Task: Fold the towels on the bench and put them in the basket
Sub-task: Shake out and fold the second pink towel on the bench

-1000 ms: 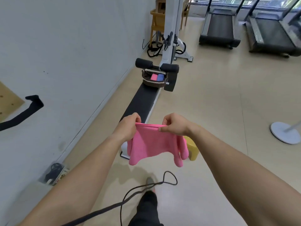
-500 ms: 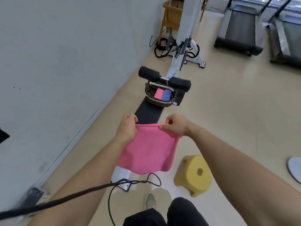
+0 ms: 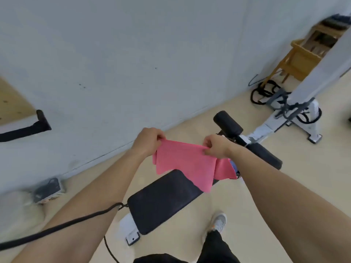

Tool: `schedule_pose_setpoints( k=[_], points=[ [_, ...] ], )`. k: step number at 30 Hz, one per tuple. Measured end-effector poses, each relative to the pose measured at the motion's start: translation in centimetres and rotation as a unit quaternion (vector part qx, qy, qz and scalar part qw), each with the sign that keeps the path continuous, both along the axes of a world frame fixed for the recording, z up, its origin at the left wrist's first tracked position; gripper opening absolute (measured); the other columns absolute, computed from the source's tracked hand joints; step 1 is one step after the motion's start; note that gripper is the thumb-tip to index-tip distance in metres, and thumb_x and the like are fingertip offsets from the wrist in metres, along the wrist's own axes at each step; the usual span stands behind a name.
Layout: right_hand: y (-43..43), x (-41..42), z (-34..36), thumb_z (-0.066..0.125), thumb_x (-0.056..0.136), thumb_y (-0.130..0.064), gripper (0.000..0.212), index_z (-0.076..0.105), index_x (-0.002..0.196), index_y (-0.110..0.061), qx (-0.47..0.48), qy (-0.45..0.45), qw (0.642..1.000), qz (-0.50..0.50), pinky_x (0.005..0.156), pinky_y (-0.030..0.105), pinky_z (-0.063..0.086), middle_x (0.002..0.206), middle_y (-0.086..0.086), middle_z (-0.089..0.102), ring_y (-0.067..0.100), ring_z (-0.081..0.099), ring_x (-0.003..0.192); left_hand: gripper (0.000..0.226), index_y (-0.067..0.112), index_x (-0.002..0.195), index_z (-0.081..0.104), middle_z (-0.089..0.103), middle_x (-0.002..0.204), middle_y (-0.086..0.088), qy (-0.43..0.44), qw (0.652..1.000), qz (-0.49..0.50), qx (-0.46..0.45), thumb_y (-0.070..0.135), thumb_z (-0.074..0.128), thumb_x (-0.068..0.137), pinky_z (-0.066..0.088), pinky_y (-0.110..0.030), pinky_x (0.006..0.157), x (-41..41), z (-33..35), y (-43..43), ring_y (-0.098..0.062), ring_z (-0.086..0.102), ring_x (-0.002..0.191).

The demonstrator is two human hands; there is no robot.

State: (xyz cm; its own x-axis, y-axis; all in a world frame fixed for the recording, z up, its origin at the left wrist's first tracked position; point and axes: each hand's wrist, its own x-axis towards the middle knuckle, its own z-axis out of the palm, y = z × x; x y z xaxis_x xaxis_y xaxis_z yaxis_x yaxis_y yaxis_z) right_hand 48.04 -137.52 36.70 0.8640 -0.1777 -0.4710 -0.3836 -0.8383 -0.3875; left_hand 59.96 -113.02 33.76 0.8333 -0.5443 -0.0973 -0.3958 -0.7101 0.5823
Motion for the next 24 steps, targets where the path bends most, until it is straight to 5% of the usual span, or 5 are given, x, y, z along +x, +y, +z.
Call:
schedule_pose_setpoints(
  k=[7,14,17,20,24],
  points=[
    [-3.6,8.6,-2.8,0.054,0.096,-0.045,0.022,0.056,0.093,-0.022,-0.019,0.021,0.988,0.152,0.075,0.034,0.047,0.094,-0.001,0.061,0.02,0.058,0.087,0.026,0.022,0.093,0.064,0.061,0.095,0.0,-0.064,0.987,0.133,0.071,0.007,0.043,0.088,0.051,-0.04,0.08,0.0,-0.8,-0.7,-0.024,0.059,0.086],
    [-4.9,8.7,-6.5,0.065,0.088,-0.048,0.02,0.061,0.088,-0.028,0.048,0.042,0.976,0.208,0.07,0.03,0.041,0.088,-0.011,0.058,0.017,0.057,0.086,0.024,0.019,0.085,0.062,0.063,0.076,0.013,0.062,0.965,0.255,0.031,0.007,0.041,0.089,0.048,-0.03,0.065,-4.5,-4.0,1.3,-0.016,0.062,0.076],
    [-4.3,6.3,-8.4,0.06,0.083,-0.049,0.024,0.059,0.083,-0.024,0.038,0.055,0.974,0.216,0.066,0.031,0.042,0.082,0.0,0.063,0.021,0.059,0.077,0.023,0.021,0.092,0.064,0.065,0.086,0.005,0.128,0.945,0.301,0.002,0.014,0.042,0.091,0.058,-0.038,0.072,-8.0,-6.5,2.4,-0.023,0.065,0.083],
    [-3.9,3.1,-10.4,0.051,0.094,-0.052,0.041,0.053,0.076,-0.015,0.016,0.065,0.972,0.225,0.061,0.033,0.037,0.074,0.003,0.058,0.024,0.056,0.073,0.022,0.018,0.104,0.066,0.068,0.098,-0.005,0.173,0.945,0.259,0.103,0.018,0.045,0.095,0.056,-0.035,0.072,-11.3,-8.7,3.8,-0.026,0.066,0.086],
    [-3.9,-1.4,-13.0,0.052,0.094,-0.059,0.052,0.047,0.066,-0.015,0.011,0.13,0.967,0.217,0.056,0.03,0.034,0.062,-0.001,0.051,0.016,0.049,0.059,0.024,0.013,0.087,0.069,0.071,0.085,-0.003,0.254,0.934,0.195,0.16,0.024,0.049,0.093,0.053,-0.034,0.071,-14.7,-11.9,5.4,-0.023,0.067,0.077]
  ],
)
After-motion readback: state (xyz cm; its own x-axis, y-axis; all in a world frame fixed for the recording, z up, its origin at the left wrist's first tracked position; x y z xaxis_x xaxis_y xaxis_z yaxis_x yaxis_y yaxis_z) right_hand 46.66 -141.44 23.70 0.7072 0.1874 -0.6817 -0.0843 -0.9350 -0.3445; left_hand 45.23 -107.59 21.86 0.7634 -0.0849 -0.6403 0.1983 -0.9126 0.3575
